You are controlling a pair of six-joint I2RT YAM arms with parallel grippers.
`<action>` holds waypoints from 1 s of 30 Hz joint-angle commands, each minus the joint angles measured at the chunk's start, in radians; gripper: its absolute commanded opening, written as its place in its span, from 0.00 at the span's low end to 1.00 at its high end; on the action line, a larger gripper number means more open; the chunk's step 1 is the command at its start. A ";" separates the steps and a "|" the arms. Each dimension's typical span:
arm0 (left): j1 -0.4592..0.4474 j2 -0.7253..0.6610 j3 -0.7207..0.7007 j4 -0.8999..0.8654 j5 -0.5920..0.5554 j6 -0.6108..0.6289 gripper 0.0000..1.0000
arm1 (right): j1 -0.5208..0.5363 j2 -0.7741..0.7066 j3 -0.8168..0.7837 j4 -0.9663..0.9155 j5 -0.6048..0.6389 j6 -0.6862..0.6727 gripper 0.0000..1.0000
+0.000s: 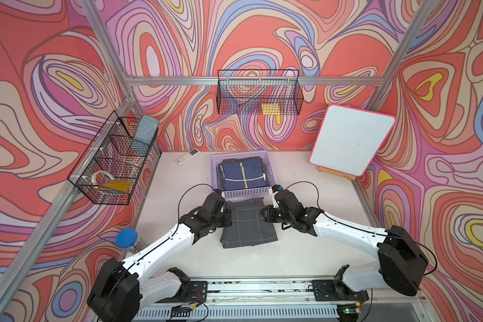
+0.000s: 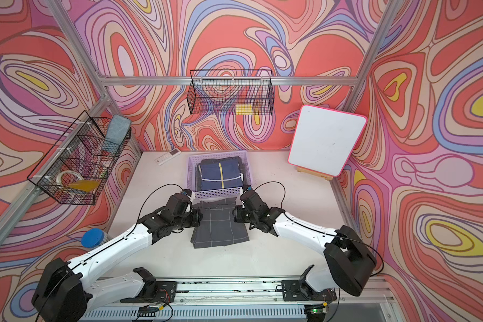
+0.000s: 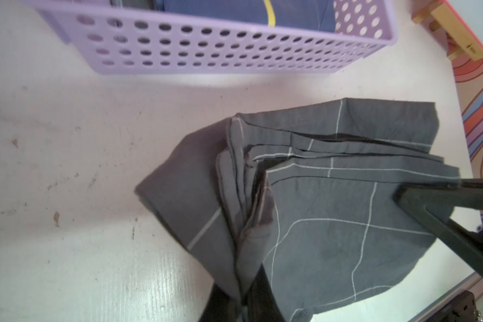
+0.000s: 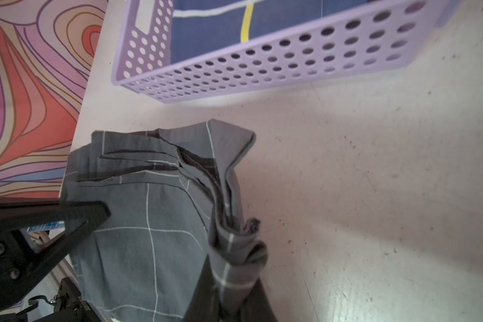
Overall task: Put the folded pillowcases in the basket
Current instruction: Pick up the pillowcase at the center of the board, then place the pillowcase in the basket.
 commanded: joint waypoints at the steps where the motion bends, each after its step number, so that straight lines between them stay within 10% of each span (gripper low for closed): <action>1: 0.014 0.003 0.061 -0.024 -0.019 0.044 0.00 | -0.004 -0.012 0.060 -0.045 0.065 -0.067 0.00; 30: 0.289 0.552 0.596 0.125 0.191 0.215 0.00 | -0.292 0.526 0.646 0.044 -0.161 -0.243 0.00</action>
